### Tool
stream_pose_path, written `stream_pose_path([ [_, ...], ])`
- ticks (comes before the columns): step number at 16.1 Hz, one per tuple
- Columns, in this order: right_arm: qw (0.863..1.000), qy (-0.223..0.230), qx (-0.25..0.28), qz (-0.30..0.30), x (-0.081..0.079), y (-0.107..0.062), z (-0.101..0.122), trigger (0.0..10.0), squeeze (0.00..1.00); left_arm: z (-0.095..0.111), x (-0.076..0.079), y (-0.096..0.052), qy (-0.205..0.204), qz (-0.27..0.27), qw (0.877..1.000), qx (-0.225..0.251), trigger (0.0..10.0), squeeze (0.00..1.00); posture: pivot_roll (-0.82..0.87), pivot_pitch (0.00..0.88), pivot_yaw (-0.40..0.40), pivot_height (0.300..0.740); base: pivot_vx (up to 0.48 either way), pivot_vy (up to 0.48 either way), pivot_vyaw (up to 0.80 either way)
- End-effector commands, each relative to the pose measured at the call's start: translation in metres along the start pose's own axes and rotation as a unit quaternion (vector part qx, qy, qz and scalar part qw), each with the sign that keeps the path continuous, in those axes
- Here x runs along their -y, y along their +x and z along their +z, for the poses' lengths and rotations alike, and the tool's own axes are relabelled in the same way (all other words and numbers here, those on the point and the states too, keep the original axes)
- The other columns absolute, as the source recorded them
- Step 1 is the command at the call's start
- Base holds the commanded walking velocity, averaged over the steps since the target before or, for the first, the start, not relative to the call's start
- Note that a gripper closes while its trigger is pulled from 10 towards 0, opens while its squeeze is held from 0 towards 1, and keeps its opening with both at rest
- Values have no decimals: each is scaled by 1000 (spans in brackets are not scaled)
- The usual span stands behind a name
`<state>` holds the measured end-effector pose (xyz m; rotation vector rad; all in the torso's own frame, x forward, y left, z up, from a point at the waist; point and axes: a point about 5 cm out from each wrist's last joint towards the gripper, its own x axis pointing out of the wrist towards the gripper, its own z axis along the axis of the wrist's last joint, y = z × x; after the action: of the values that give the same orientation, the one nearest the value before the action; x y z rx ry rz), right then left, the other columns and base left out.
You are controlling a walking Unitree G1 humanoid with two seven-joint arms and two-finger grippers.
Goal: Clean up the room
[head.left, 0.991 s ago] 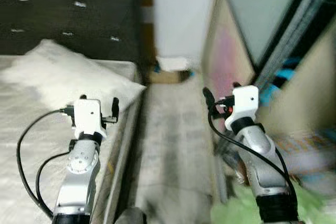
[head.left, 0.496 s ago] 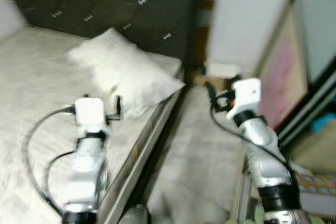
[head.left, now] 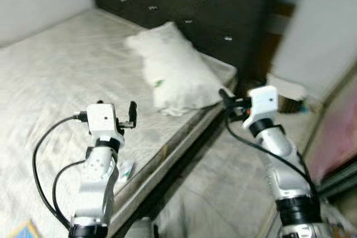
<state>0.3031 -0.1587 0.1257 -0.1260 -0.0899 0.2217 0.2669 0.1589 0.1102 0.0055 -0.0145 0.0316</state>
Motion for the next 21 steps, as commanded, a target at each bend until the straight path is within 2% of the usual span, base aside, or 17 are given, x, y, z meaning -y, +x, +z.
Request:
stream_pose_path([
  [1, 1000, 3, 8, 11, -7, 3, 3, 10000, 0, 1, -8, 0, 5, 13, 1000, -2, 10000, 0, 48, 32, -14, 740, 0, 0, 800],
  [10, 1000, 6, 7, 24, -11, 2, 1, 10000, 0, 3, -7, 1, 34, 3, 999, 16, 10000, 0, 51, 19, -13, 740, 0, 0, 800],
  [20, 999, 10, 9, 33, -14, 3, 0, 10000, 0, 3, -4, 2, 31, 1, 999, 17, 10000, 0, 51, 13, -13, 740, 0, 0, 800],
  [21, 999, 17, 9, 33, -14, 2, 0, 10000, 0, 3, -3, 2, 30, -3, 999, 17, 10000, 0, 50, 18, -13, 740, 0, 0, 0],
])
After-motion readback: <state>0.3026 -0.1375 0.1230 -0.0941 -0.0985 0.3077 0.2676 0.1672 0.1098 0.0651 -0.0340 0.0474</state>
